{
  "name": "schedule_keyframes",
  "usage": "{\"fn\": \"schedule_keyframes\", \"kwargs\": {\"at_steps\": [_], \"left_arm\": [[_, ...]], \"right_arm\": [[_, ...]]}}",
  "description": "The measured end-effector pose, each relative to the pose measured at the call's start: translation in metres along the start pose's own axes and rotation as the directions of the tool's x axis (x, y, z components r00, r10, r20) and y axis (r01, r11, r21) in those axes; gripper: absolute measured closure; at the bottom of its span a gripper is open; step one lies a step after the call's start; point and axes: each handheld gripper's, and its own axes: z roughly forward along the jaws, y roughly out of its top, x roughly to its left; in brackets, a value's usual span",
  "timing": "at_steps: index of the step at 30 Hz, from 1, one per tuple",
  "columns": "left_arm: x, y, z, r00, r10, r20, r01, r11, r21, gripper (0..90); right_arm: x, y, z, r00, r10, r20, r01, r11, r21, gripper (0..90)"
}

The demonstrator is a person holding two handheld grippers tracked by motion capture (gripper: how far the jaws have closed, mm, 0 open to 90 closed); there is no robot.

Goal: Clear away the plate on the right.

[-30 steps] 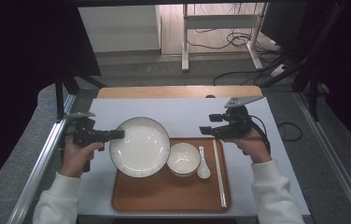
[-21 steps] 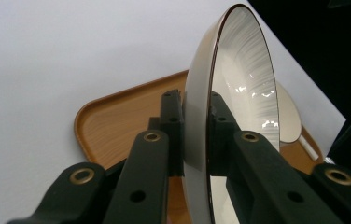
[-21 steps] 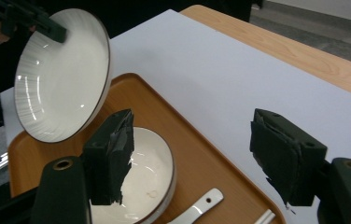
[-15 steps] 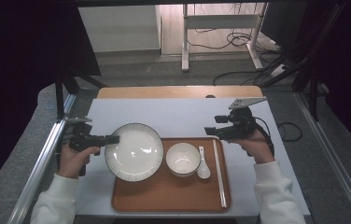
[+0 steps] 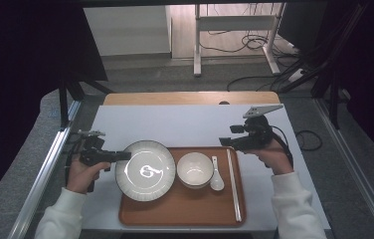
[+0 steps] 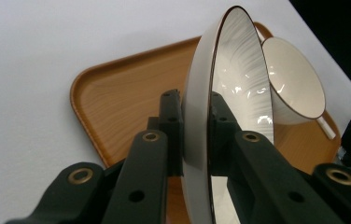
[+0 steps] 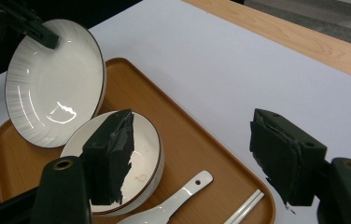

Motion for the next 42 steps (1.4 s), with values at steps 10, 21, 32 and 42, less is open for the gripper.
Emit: {"fn": "schedule_keyframes", "kwargs": {"at_steps": [10, 21, 32, 42], "left_arm": [[0.005, -0.006, 0.012, 1.0000, -0.001, 0.009, 0.001, 0.9986, 0.053, 79.7], [0.006, -0.008, 0.022, 0.9989, 0.034, -0.031, -0.031, 0.9949, 0.095, 82.4], [0.012, -0.011, 0.033, 0.9978, 0.033, -0.058, -0.025, 0.9918, 0.125, 79.1], [0.011, -0.014, 0.044, 0.9928, 0.046, -0.110, -0.028, 0.9879, 0.153, 74.7]], "right_arm": [[-0.001, -0.001, 0.001, 1.0000, -0.003, 0.007, 0.003, 1.000, 0.010, 30.1], [-0.001, -0.002, 0.003, 0.9999, -0.005, 0.012, 0.005, 1.000, 0.023, 29.8], [0.000, -0.002, 0.004, 0.9983, -0.022, 0.054, 0.021, 1.000, 0.017, 30.0], [-0.002, -0.002, 0.003, 0.9986, -0.016, 0.051, 0.015, 1.000, 0.015, 30.0]]}}
